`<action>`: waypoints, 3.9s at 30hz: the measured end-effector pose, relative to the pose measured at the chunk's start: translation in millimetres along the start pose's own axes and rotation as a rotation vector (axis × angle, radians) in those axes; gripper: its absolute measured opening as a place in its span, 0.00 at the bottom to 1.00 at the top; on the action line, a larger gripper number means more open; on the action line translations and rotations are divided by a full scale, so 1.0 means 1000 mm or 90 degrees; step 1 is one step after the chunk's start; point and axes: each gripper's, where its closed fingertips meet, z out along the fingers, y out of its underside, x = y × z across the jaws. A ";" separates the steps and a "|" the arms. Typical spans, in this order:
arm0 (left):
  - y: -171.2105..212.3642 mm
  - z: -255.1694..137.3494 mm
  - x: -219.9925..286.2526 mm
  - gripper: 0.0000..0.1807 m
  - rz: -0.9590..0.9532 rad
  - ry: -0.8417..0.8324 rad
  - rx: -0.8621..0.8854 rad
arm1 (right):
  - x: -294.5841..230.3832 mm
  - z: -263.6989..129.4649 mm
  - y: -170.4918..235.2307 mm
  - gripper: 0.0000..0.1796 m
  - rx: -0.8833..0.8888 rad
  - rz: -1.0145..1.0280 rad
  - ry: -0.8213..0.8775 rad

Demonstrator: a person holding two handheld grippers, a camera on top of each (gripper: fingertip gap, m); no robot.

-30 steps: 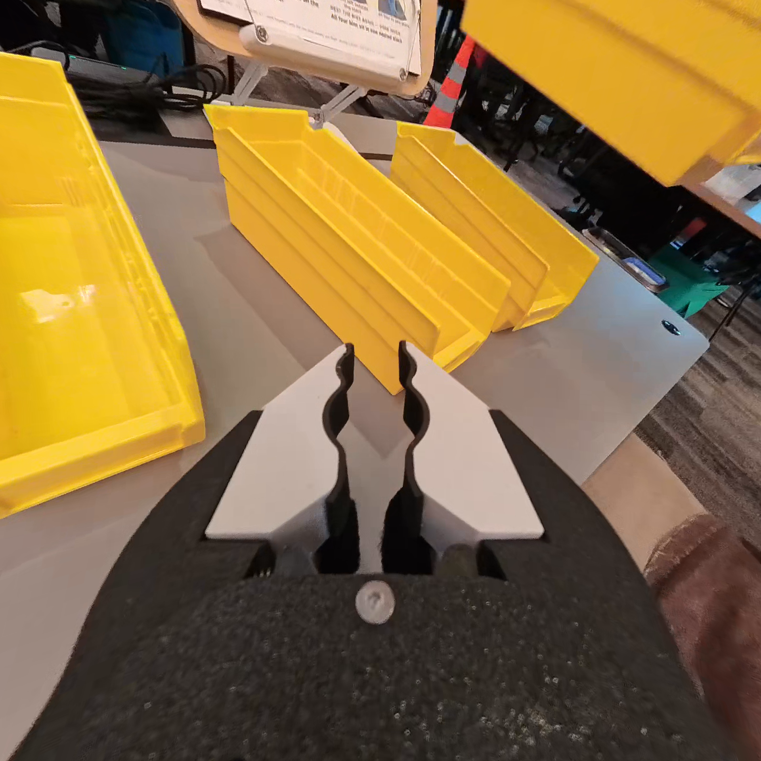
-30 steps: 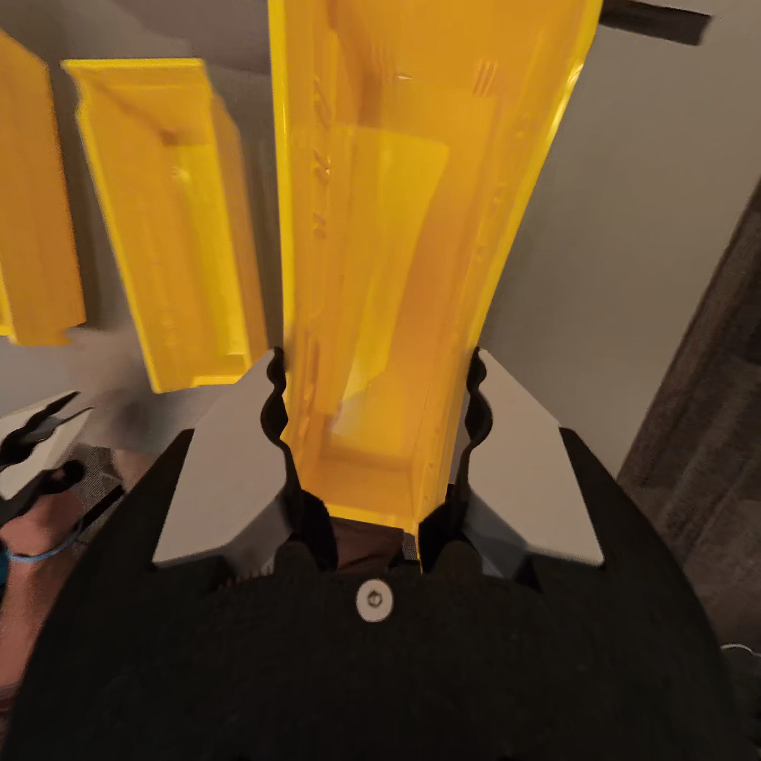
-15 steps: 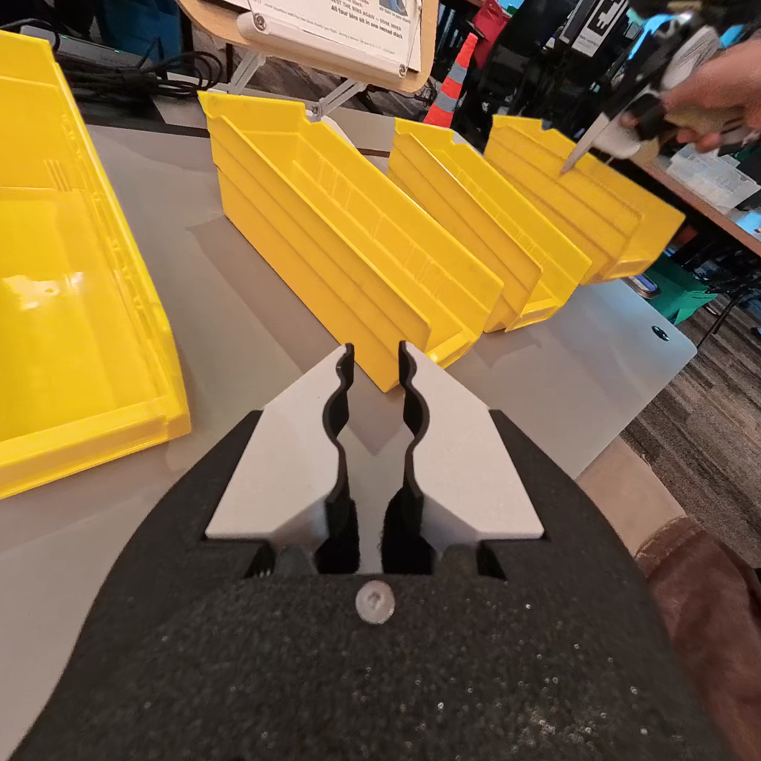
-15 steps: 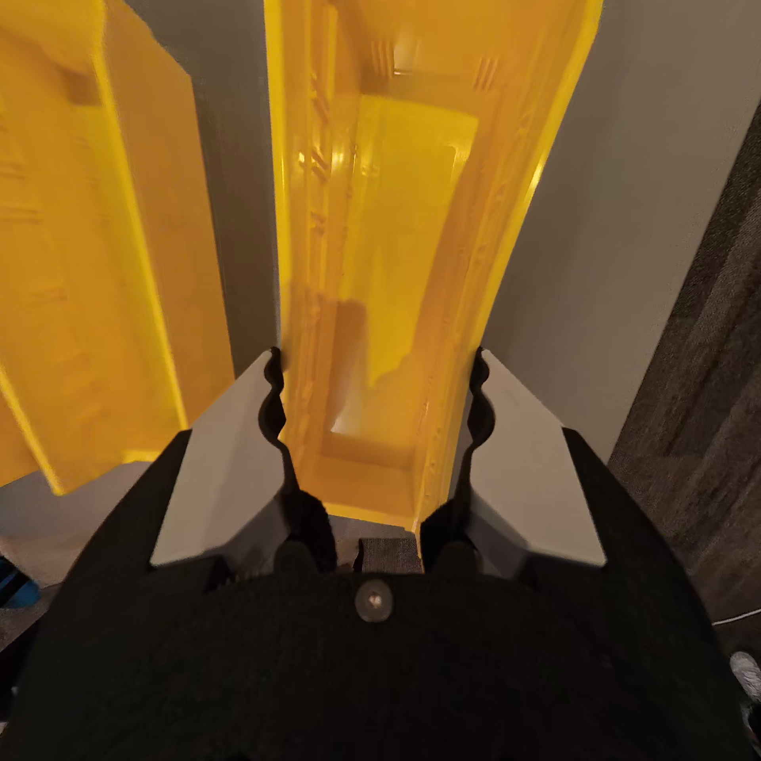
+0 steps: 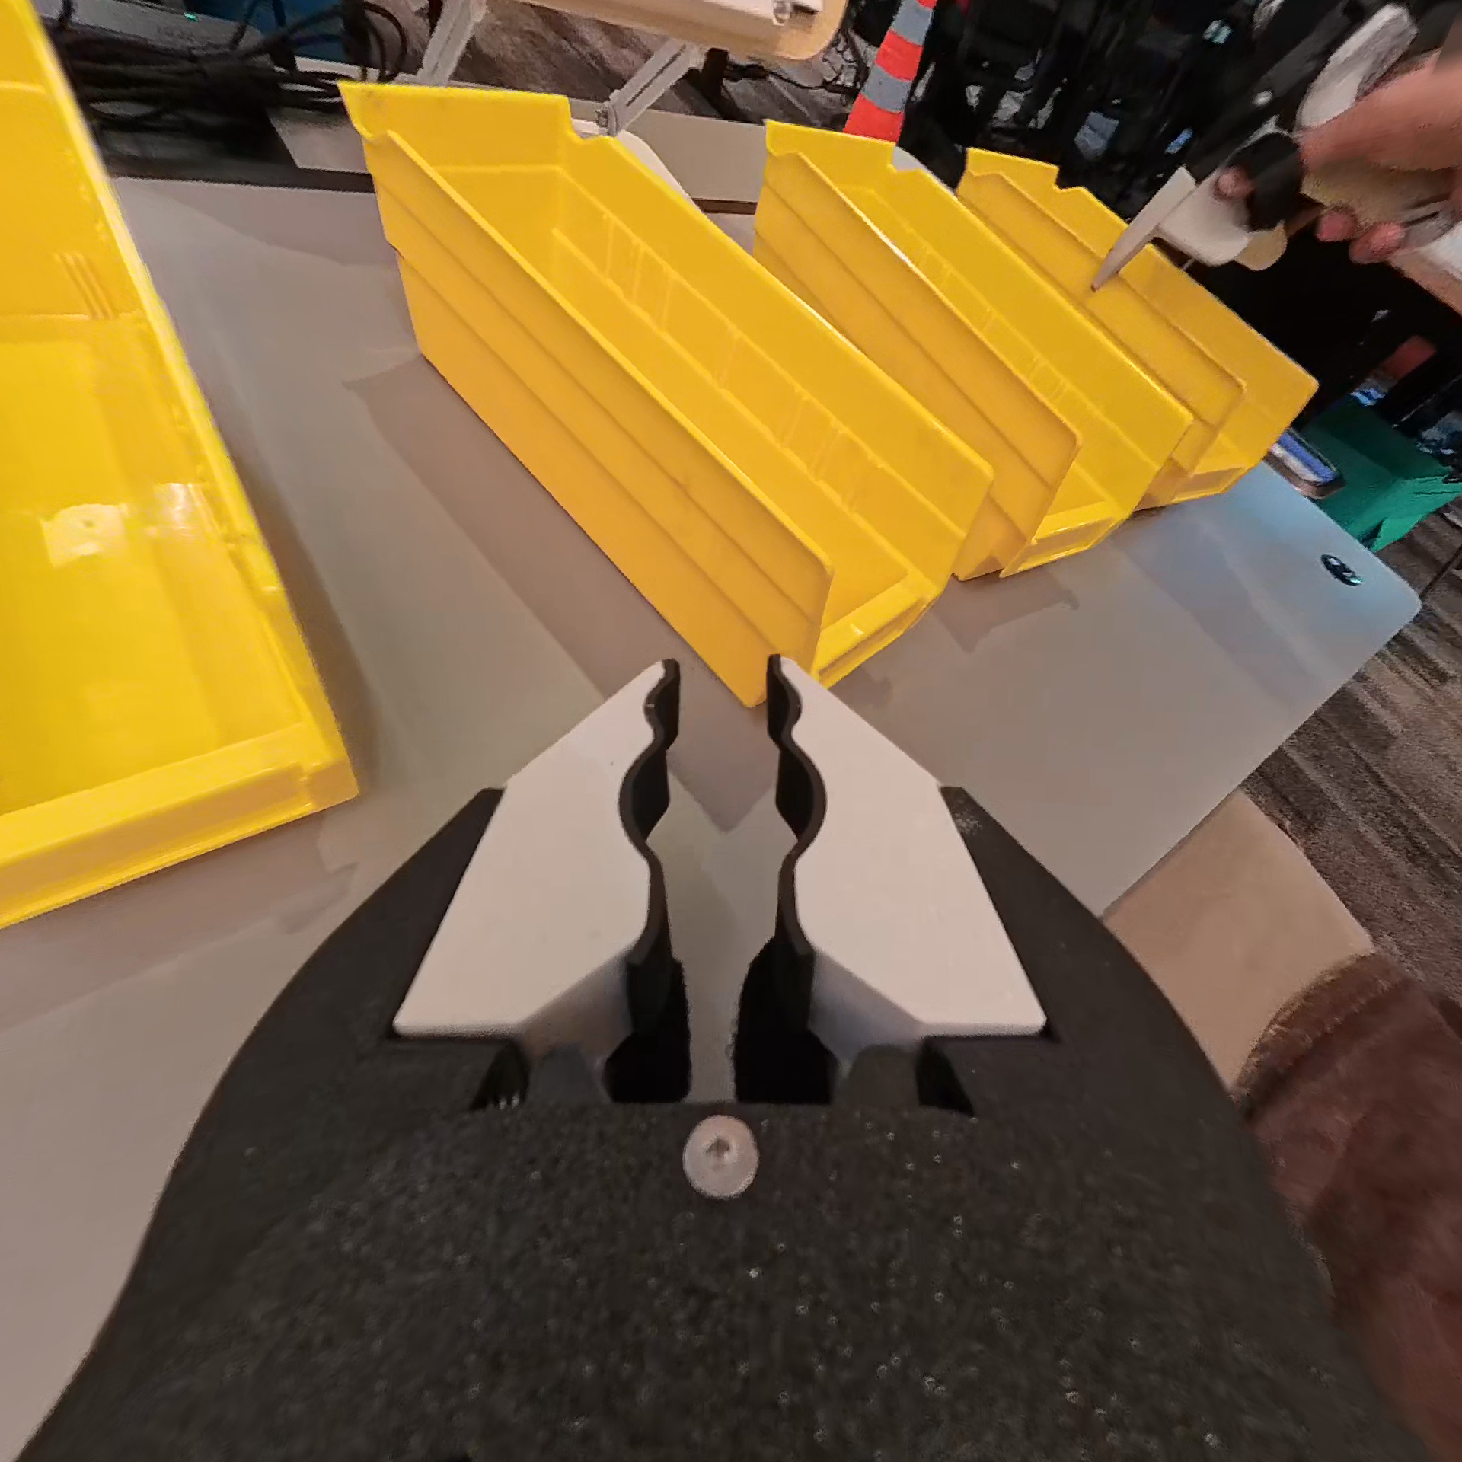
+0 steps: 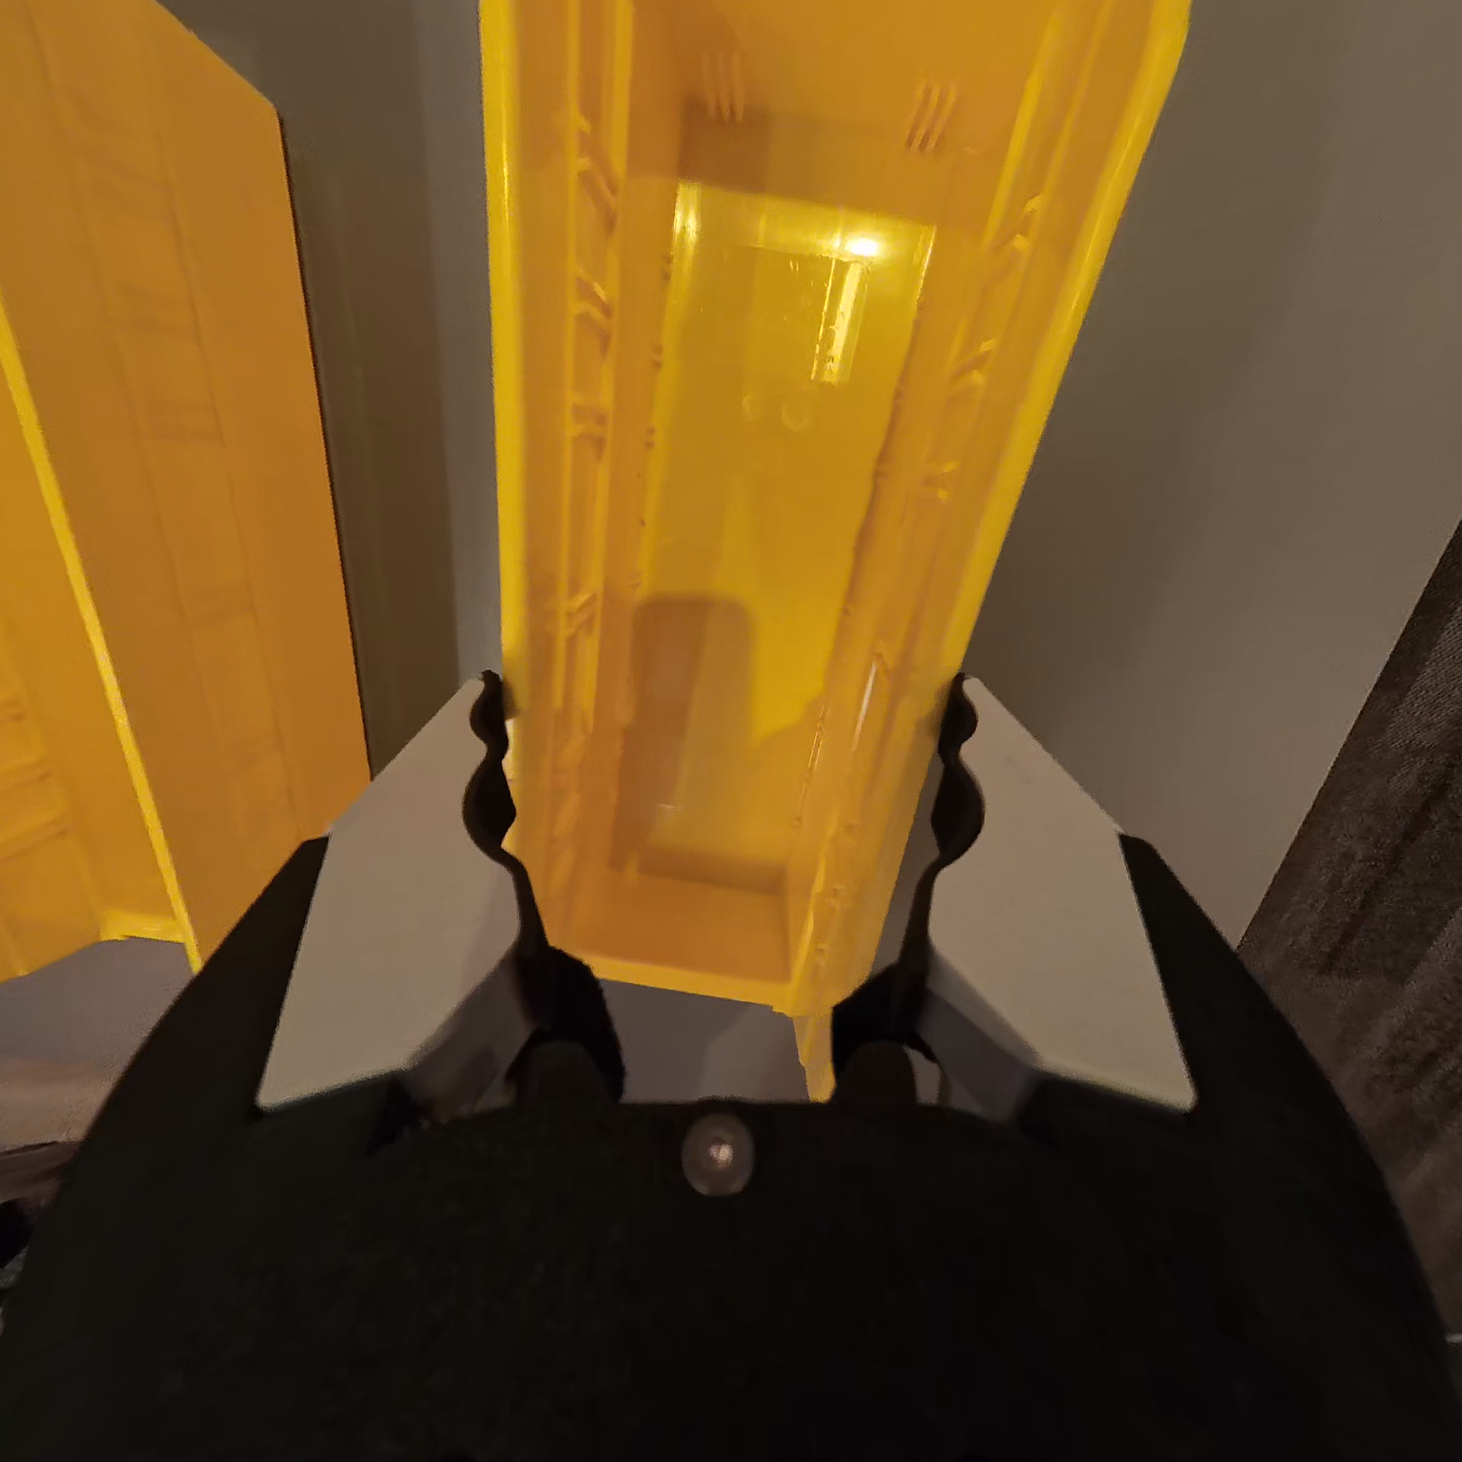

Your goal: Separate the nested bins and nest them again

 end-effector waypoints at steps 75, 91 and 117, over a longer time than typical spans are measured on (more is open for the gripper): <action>-0.004 -0.033 -0.034 0.52 0.108 -0.322 0.082 | -0.193 -0.024 0.174 0.31 0.609 -0.174 -0.039; 0.007 -0.030 -0.030 0.37 0.114 -0.322 0.041 | -0.200 -0.026 0.174 0.33 0.603 -0.171 -0.111; 0.014 -0.022 -0.019 0.30 0.043 -0.261 0.034 | 0.023 -0.046 0.134 0.25 0.636 0.113 0.091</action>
